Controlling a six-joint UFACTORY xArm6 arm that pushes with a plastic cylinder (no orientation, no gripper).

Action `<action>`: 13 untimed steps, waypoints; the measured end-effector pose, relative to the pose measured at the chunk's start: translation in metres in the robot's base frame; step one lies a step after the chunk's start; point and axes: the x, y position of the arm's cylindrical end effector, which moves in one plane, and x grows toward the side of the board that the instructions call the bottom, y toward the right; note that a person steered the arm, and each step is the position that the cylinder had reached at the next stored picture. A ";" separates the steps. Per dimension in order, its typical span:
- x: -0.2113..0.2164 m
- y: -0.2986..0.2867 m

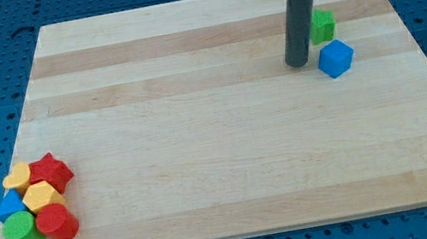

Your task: Move blue cube to the top center

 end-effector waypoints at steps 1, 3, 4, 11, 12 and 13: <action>-0.019 0.037; -0.021 0.145; 0.017 0.148; -0.042 -0.035; 0.004 -0.013; 0.030 -0.033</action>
